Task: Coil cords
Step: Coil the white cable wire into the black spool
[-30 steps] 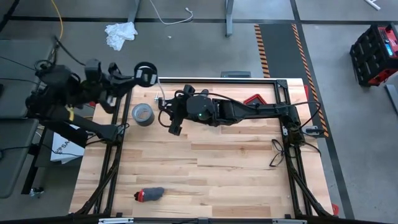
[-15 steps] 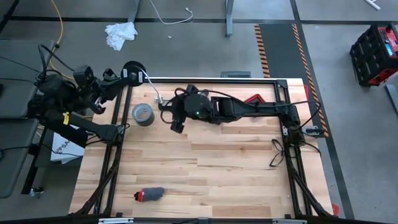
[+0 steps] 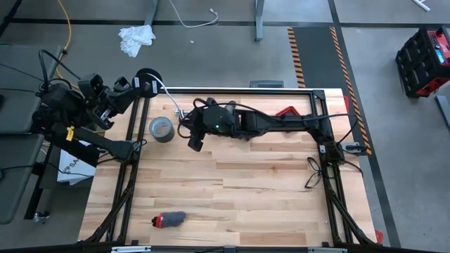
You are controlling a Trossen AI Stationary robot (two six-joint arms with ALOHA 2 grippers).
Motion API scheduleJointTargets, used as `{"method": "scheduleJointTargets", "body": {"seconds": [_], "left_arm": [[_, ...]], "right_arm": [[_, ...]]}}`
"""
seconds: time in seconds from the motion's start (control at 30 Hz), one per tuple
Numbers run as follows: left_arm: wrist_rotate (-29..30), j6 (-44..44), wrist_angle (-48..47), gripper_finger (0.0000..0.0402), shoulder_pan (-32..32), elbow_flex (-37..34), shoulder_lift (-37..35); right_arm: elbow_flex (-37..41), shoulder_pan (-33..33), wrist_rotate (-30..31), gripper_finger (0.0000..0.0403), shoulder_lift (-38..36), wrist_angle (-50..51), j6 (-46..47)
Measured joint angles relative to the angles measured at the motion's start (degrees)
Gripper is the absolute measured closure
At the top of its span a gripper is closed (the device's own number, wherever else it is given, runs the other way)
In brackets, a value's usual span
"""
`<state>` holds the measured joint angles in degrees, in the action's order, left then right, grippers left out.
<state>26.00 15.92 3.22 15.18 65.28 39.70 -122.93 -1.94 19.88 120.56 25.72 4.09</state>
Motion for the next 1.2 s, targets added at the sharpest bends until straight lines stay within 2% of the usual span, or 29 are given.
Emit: {"method": "scheduleJointTargets", "body": {"seconds": [0.2,0.4,0.8,0.97,1.03,1.13,1.2], "left_arm": [[-0.2,0.2,0.1,0.0401,0.0,0.0,0.0],[0.1,1.5,0.2,0.0401,0.0,0.0,0.1],[1.3,1.5,1.3,0.0401,0.0,0.0,0.5],[1.6,1.5,1.4,0.0401,0.0,0.0,0.5],[1.6,1.5,1.5,0.0401,0.0,0.0,0.8],[1.9,2.0,1.3,0.0402,0.0,0.0,1.2],[2.9,2.4,1.3,0.0401,0.0,0.0,1.7]], "right_arm": [[0.0,-0.1,0.0,0.0268,0.0,-1.8,-0.5],[0.0,-0.1,0.5,0.0268,0.5,-4.6,-4.7],[0.0,-0.7,1.6,0.0275,0.5,-4.2,-10.0],[0.0,-0.7,1.8,0.0299,0.5,-4.2,-12.0],[0.0,-0.7,1.8,0.0326,0.5,-4.1,-11.5],[0.0,-1.0,1.2,0.0388,0.2,-4.2,-8.6],[0.0,-1.7,1.4,0.0393,-0.2,-4.9,-6.5]]}}
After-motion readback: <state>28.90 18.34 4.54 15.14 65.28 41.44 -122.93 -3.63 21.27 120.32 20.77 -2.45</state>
